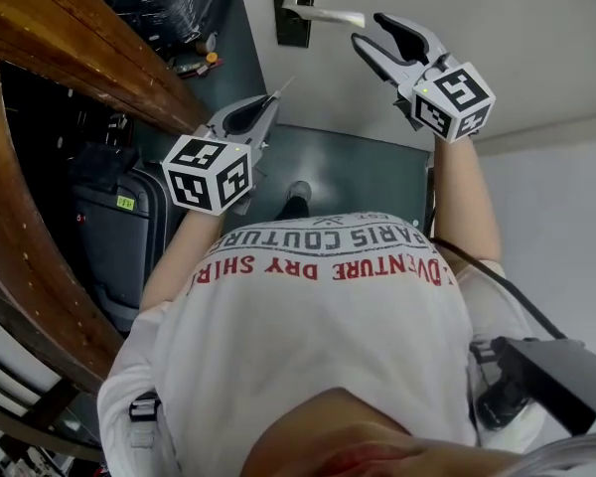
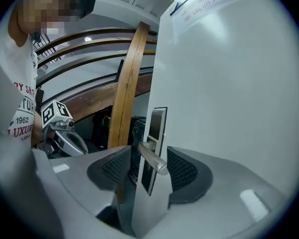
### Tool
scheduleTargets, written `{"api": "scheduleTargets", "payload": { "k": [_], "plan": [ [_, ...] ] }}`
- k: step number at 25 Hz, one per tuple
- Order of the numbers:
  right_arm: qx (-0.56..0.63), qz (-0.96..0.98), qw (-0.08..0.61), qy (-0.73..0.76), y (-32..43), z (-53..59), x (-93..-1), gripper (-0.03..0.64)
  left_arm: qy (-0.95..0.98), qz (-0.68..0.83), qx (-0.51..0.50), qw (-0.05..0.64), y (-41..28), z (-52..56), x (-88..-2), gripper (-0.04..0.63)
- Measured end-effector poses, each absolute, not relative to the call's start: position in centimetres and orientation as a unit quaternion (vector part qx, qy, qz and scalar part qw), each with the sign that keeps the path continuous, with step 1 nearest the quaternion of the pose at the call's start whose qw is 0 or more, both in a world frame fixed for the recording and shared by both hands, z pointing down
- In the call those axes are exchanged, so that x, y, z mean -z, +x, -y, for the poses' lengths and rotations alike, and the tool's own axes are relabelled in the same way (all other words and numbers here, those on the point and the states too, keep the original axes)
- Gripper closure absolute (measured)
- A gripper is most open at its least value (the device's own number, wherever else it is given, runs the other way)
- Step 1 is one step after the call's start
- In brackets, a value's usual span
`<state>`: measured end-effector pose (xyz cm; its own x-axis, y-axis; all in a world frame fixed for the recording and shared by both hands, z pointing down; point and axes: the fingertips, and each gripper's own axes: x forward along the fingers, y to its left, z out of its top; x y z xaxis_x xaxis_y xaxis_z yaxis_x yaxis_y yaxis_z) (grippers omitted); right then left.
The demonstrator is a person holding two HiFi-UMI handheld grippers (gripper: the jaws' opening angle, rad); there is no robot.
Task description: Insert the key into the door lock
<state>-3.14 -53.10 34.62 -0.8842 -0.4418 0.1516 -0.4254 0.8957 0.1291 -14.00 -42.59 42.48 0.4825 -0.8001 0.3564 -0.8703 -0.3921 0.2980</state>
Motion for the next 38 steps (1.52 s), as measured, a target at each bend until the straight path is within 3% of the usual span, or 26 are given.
{"api": "scheduleTargets", "payload": {
  "k": [2, 6, 9, 10, 16, 25, 29, 38],
  "plan": [
    [0.044, 0.971, 0.096, 0.214, -4.2, 55.3, -35.8, 0.392, 0.828, 0.505, -0.08, 0.23, -14.7, 43.8, -43.2, 0.572],
    [0.037, 0.972, 0.112, 0.205, -4.9, 56.3, -37.4, 0.385, 0.825, 0.505, -0.077, 0.239, -15.1, 44.7, -43.6, 0.572],
    [0.046, 0.968, 0.128, 0.212, -5.1, 56.4, -37.8, 0.396, 0.823, 0.505, -0.067, 0.251, -15.2, 45.1, -43.4, 0.572],
    [0.054, 0.966, 0.132, 0.214, -5.1, 56.4, -37.8, 0.439, 0.823, 0.505, -0.065, 0.254, -15.3, 45.2, -43.4, 0.572],
    [0.06, 0.966, 0.136, 0.21, -5.0, 56.2, -37.3, 0.446, 0.817, 0.508, -0.046, 0.269, -15.6, 46.0, -43.3, 0.572],
    [0.055, 0.965, 0.139, 0.214, -4.8, 56.5, -37.1, 0.446, 0.726, 0.498, 0.177, 0.439, -16.3, 51.1, -44.0, 0.572],
    [0.052, 0.966, 0.136, 0.216, -4.8, 56.5, -37.0, 0.446, 0.686, 0.485, 0.256, 0.478, -16.2, 52.9, -44.2, 0.572],
    [0.047, 0.966, 0.133, 0.218, -5.0, 56.3, -37.2, 0.446, 0.648, 0.475, 0.309, 0.51, -15.7, 54.4, -45.3, 0.572]
  ]
}}
